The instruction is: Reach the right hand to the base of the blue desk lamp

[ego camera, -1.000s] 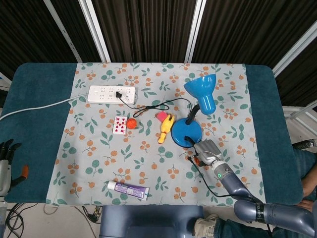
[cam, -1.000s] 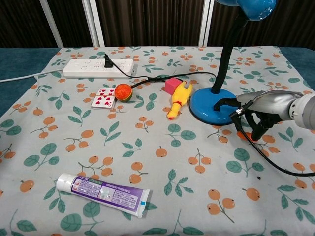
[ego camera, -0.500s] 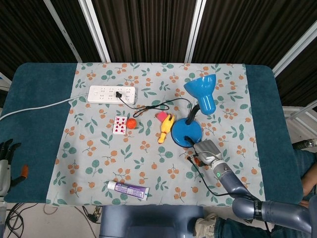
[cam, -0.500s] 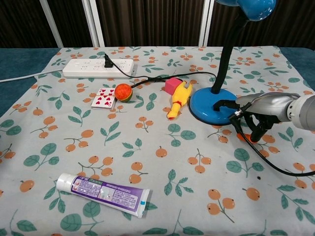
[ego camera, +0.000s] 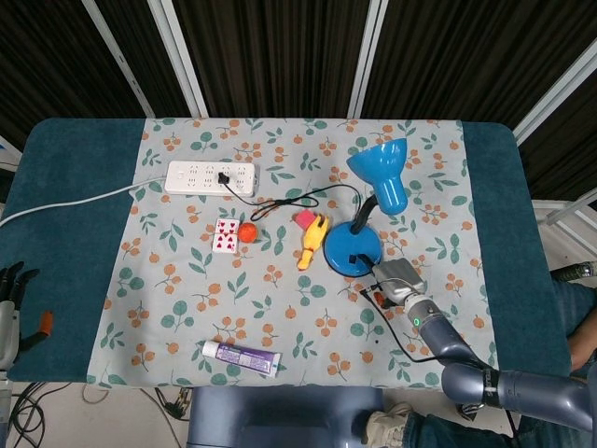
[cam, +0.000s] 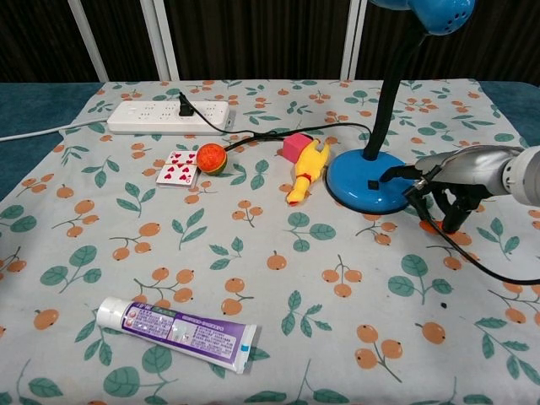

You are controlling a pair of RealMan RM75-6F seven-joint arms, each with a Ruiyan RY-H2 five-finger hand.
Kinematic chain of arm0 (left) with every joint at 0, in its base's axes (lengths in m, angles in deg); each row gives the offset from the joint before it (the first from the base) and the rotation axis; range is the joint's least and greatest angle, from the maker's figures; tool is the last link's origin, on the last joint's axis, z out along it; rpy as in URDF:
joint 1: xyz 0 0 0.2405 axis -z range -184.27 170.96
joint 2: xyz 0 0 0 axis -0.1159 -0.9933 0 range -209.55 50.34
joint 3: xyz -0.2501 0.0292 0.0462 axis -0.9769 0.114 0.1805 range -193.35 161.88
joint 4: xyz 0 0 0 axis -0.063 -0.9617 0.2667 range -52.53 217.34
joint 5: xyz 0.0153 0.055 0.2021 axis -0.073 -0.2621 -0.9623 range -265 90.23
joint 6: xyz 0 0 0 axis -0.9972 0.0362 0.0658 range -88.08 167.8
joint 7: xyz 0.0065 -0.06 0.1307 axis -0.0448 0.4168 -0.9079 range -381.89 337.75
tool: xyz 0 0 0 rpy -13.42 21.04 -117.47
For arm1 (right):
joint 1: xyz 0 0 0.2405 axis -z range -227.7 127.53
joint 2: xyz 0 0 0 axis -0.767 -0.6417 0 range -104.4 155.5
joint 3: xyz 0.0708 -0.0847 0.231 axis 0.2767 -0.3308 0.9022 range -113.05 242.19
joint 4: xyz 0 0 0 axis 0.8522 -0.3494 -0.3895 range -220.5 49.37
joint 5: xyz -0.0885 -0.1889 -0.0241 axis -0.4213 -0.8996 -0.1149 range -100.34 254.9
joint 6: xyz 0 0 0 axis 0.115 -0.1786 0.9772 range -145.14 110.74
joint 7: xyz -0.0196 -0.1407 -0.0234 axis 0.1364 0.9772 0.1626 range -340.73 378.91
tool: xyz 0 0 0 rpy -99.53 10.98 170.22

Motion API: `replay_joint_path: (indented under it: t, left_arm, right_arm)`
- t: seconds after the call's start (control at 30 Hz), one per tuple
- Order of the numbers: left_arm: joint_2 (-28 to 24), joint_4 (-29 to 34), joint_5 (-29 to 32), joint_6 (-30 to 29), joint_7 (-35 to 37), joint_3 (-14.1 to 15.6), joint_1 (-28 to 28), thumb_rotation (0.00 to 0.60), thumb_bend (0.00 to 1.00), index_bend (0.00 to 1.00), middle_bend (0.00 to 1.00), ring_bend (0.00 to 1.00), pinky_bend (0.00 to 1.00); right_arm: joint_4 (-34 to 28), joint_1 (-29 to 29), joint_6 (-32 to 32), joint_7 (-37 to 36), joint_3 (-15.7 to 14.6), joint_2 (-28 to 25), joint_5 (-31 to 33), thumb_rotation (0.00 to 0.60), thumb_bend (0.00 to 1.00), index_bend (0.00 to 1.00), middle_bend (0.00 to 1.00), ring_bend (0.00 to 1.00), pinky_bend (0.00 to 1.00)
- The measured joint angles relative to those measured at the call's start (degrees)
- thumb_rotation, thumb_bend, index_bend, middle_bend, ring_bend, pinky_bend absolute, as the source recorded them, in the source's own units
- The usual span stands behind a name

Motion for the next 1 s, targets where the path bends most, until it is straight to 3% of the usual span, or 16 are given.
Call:
replay_joint_path:
  t: [0.17, 0.23, 0.5, 0.57, 0.6, 0.63, 0.67, 0.77, 0.87, 1.0]
  left_arm:
    - [0.02, 0.03, -0.09, -0.04, -0.11, 0.05, -0.01, 0.6, 0.43, 0.16, 0.04, 0.0, 0.03]
    - [0.04, 0.1, 0.02, -0.09, -0.16, 0.03, -0.04, 0.6, 0.43, 0.16, 0.04, 0.0, 0.03]
    - [0.23, 0.23, -0.1, -0.55, -0.56, -0.02, -0.12, 0.6, 0.43, 0.16, 0.04, 0.0, 0.03]
    - [0.28, 0.28, -0.17, -0.76, -0.62, -0.05, -0.17, 0.6, 0.43, 0.16, 0.04, 0.0, 0.03]
    - [0.31, 0.25, -0.26, -0.82, -0.69, -0.05, -0.18, 0.6, 0.43, 0.16, 0.04, 0.0, 0.03]
    - [0.36, 0.2, -0.39, -0.87, -0.82, -0.01, -0.18, 0.6, 0.43, 0.16, 0.04, 0.0, 0.03]
    - [0.39, 0.18, -0.44, -0.88, -0.92, 0.03, -0.18, 0.6, 0.43, 0.16, 0.04, 0.0, 0.03]
    - [0.46, 0.14, -0.72, -1.04, -1.17, 0.08, -0.17, 0.6, 0.43, 0.16, 0.04, 0.0, 0.03]
    - [0.51, 0.02, -0.98, -1.14, -1.27, 0.16, -0.17, 0.6, 0.43, 0.16, 0.04, 0.0, 0.03]
    - [0.48, -0.1, -1.04, -1.17, -1.14, 0.15, -0.21, 0.6, 0.43, 0.16, 0.04, 0.0, 0.03]
  right_arm:
    - [-7.64, 3.17, -6.17, -2.06, -0.34, -4.74, -5.23, 0.6, 0.5, 0.0, 0.35, 0.4, 0.98]
    - [-10.43, 5.01, -8.93, -2.97, -0.82, -6.88, -7.85, 0.6, 0.46, 0.0, 0.31, 0.34, 0.98]
    - [-15.86, 16.52, -23.73, -7.62, -6.65, -13.79, -25.03, 0.6, 0.35, 0.0, 0.18, 0.18, 0.97]
    - [-14.61, 20.31, -29.23, -10.56, -8.01, -14.19, -29.72, 0.6, 0.3, 0.01, 0.16, 0.16, 0.57]
    - [-13.66, 22.09, -31.8, -11.98, -8.57, -14.24, -31.38, 0.6, 0.28, 0.01, 0.15, 0.15, 0.28]
    - [-12.48, 23.97, -34.4, -13.48, -9.11, -14.25, -32.92, 0.6, 0.27, 0.02, 0.15, 0.14, 0.05]
    - [-10.56, 26.64, -37.77, -15.56, -9.81, -14.19, -34.79, 0.6, 0.27, 0.02, 0.14, 0.14, 0.0]
    - [-4.83, 32.64, -43.89, -20.33, -11.16, -13.75, -37.96, 0.6, 0.26, 0.02, 0.13, 0.13, 0.0]
    - [0.17, 35.84, -46.25, -23.85, -11.45, -13.21, -39.35, 0.6, 0.26, 0.01, 0.12, 0.12, 0.0]
    - [2.16, 37.42, -46.67, -24.07, -10.49, -12.74, -39.73, 0.6, 0.26, 0.01, 0.11, 0.12, 0.0]
